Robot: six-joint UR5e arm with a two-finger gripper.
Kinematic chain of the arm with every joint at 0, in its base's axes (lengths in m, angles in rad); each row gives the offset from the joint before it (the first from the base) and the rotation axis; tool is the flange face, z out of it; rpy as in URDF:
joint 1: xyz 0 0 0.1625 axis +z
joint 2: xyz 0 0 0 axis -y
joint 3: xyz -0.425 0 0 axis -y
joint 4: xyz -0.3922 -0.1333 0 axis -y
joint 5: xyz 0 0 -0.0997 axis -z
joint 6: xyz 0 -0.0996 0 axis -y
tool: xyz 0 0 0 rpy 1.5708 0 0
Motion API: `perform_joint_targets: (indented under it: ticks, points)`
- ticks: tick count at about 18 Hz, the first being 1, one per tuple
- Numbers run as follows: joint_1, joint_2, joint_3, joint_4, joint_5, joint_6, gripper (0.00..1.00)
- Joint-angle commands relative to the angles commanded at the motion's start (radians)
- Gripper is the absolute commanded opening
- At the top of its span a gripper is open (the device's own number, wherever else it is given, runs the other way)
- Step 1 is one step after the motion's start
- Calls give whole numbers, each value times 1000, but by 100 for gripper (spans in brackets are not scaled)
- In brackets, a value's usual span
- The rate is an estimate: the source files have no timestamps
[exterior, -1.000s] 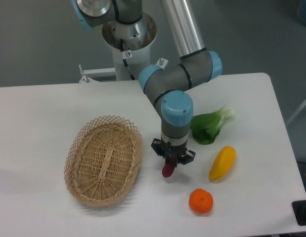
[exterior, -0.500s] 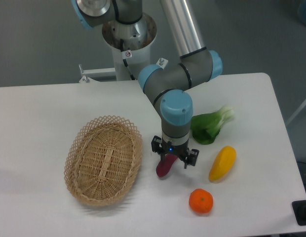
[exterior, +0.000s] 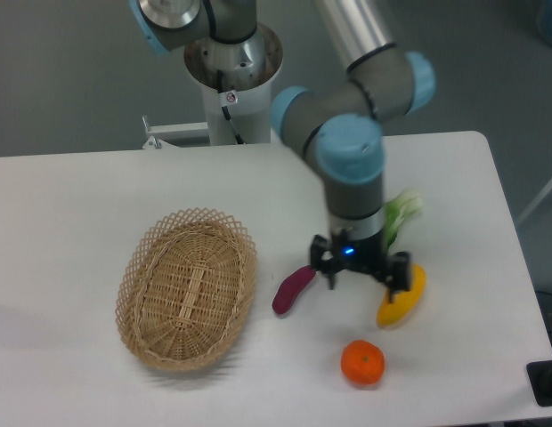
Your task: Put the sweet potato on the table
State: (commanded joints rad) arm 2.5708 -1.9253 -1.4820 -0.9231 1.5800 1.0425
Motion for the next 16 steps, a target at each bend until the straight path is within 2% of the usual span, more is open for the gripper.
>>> perform_joint_targets:
  ticks: [3, 7, 9, 11, 16]
  points:
    - [51, 15, 61, -144, -2, 149, 100]
    - [135, 63, 103, -339, -5, 355, 100]
    - [175, 66, 100, -368, -12, 448, 100]
    - [195, 80, 91, -369, -15, 568, 100]
    - [204, 94, 71, -365, -18, 596, 100]
